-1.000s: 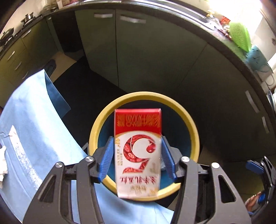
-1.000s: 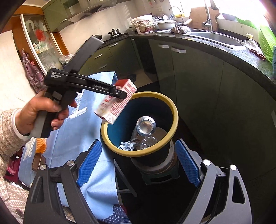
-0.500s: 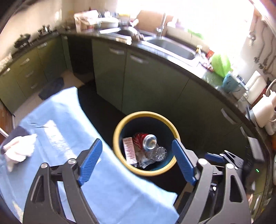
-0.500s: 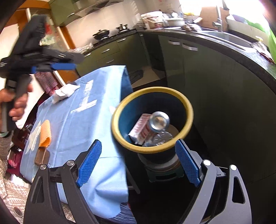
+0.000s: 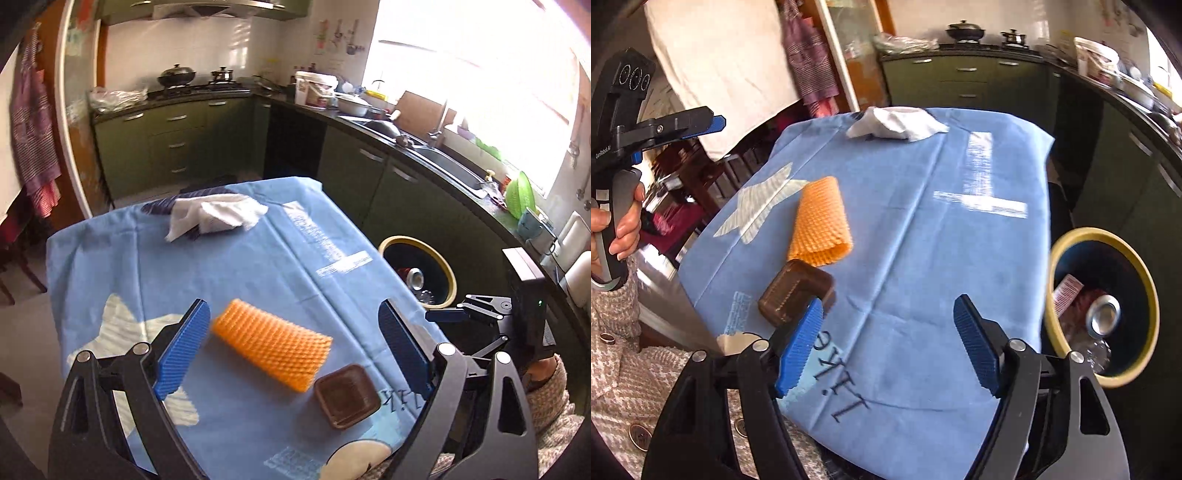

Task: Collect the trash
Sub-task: 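Grasp the brown plastic tray rim with the right gripper, then carry the brown tray over the trash bin and open the right gripper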

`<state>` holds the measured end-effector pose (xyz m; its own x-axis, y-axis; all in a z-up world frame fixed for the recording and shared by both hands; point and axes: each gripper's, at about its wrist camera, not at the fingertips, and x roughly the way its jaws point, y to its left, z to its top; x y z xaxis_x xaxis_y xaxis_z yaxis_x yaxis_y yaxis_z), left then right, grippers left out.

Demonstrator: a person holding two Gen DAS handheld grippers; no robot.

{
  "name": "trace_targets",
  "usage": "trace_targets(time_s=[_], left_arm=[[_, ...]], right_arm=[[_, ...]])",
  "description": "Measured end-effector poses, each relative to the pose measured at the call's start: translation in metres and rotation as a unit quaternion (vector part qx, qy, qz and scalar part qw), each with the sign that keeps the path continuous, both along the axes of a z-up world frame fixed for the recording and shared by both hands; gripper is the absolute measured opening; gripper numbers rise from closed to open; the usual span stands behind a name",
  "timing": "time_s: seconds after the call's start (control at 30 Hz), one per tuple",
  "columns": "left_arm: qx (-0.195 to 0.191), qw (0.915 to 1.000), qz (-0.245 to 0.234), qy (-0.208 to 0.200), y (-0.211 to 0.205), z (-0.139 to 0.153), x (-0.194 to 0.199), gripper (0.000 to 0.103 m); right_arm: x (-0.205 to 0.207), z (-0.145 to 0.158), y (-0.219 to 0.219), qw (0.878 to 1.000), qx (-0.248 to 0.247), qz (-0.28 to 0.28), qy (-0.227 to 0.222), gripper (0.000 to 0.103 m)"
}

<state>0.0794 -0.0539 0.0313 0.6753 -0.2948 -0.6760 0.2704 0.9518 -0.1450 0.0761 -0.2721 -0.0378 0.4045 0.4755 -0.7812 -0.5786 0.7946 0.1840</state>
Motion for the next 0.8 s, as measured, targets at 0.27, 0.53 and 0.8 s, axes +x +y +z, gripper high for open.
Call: trace_targets(time_s=[0.27, 0.53, 0.8], left_arm=[[-0.003, 0.9958, 0.090, -0.015, 0.062, -0.031, -0.052, 0.091], [-0.013, 0.9963, 0.085, 0.007, 0.074, -0.053, -0.046, 0.091], [-0.022, 0.9969, 0.073, 0.017, 0.069, -0.060, -0.042, 0.091]], right_arm=[[0.005, -0.032, 0.061, 0.997, -0.051, 0.022, 0.056, 0.043], [-0.001, -0.048, 0.076, 0.993, -0.092, 0.013, 0.068, 0.036], [0.006, -0.051, 0.075, 0.992, -0.121, 0.002, 0.045, 0.006]])
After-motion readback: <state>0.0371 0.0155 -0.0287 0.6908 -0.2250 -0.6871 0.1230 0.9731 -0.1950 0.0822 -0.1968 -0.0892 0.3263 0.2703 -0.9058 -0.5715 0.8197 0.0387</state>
